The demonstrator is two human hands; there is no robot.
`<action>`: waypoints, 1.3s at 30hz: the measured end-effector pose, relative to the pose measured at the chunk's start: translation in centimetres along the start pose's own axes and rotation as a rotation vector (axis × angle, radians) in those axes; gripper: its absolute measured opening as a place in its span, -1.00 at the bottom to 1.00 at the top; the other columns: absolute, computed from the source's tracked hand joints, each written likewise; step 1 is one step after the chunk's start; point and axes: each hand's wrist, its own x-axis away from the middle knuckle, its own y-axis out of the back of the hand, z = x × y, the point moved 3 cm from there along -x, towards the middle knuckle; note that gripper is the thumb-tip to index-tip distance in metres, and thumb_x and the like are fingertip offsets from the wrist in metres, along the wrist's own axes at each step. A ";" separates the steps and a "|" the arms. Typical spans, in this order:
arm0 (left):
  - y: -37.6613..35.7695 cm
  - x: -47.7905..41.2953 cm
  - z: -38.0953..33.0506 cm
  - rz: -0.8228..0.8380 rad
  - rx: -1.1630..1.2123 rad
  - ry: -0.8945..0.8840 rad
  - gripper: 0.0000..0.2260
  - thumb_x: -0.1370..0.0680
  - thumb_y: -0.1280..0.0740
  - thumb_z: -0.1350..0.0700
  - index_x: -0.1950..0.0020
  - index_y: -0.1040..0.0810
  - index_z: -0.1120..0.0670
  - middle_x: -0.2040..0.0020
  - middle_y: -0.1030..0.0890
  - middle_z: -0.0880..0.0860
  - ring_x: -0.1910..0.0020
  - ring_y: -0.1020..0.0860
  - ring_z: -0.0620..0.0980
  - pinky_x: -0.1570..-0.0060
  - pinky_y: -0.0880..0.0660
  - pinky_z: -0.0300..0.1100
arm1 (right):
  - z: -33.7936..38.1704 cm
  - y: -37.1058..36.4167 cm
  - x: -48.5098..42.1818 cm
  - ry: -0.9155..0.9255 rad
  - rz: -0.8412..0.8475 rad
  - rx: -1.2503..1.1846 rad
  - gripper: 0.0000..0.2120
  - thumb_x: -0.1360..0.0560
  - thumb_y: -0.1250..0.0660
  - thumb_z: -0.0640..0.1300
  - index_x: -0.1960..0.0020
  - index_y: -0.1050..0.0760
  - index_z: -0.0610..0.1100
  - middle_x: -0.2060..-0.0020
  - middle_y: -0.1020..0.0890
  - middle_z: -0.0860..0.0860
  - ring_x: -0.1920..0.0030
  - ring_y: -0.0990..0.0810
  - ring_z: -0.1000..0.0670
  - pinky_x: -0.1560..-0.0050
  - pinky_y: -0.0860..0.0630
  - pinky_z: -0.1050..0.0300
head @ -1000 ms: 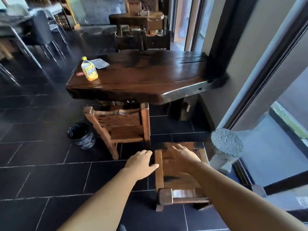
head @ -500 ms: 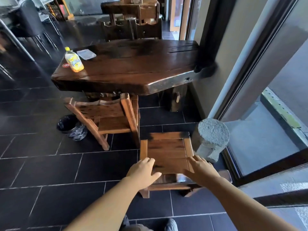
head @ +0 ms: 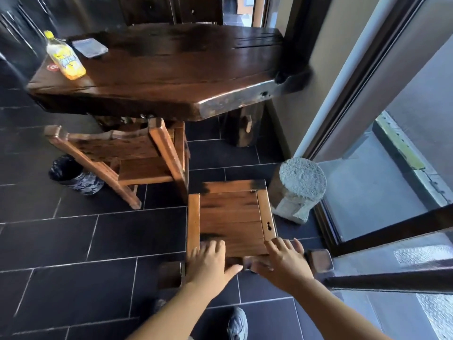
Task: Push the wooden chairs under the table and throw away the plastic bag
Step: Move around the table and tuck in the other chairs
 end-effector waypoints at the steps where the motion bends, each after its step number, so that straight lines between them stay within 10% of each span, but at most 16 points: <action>1: -0.3 -0.2 -0.2 0.006 0.025 0.020 -0.32 -0.49 -0.05 -0.47 -0.34 -0.37 0.02 -0.28 -0.53 0.01 -0.27 -0.48 0.09 -0.23 -0.37 0.02 | -0.1 -0.7 0.0 0.008 -0.044 -0.009 -0.33 -0.34 -0.13 0.55 -0.06 -0.51 0.00 0.01 -0.60 0.04 -0.15 -0.59 -0.10 -0.37 -0.32 -0.26; 7: -2.5 0.5 1.1 -0.292 0.016 -0.056 -0.35 -0.38 -0.10 -0.55 0.19 -0.52 0.04 0.23 -0.57 -0.02 0.17 -0.57 0.07 0.09 -0.48 0.02 | -0.3 -1.5 0.2 0.040 -0.203 0.034 -0.35 -0.34 -0.11 0.57 0.14 -0.50 -0.02 0.21 -0.61 0.03 0.05 -0.61 -0.12 -0.15 -0.40 -0.21; 39: 2.2 -11.5 4.8 -0.405 0.031 -0.117 -0.31 -0.41 -0.01 -0.55 0.21 -0.50 0.07 0.24 -0.54 0.00 0.20 -0.56 0.07 0.28 -0.47 -0.06 | -0.8 1.8 -12.7 0.100 -0.251 0.141 -0.31 -0.36 -0.08 0.58 0.17 -0.52 -0.04 0.22 -0.64 0.03 0.09 -0.63 -0.13 -0.07 -0.38 -0.09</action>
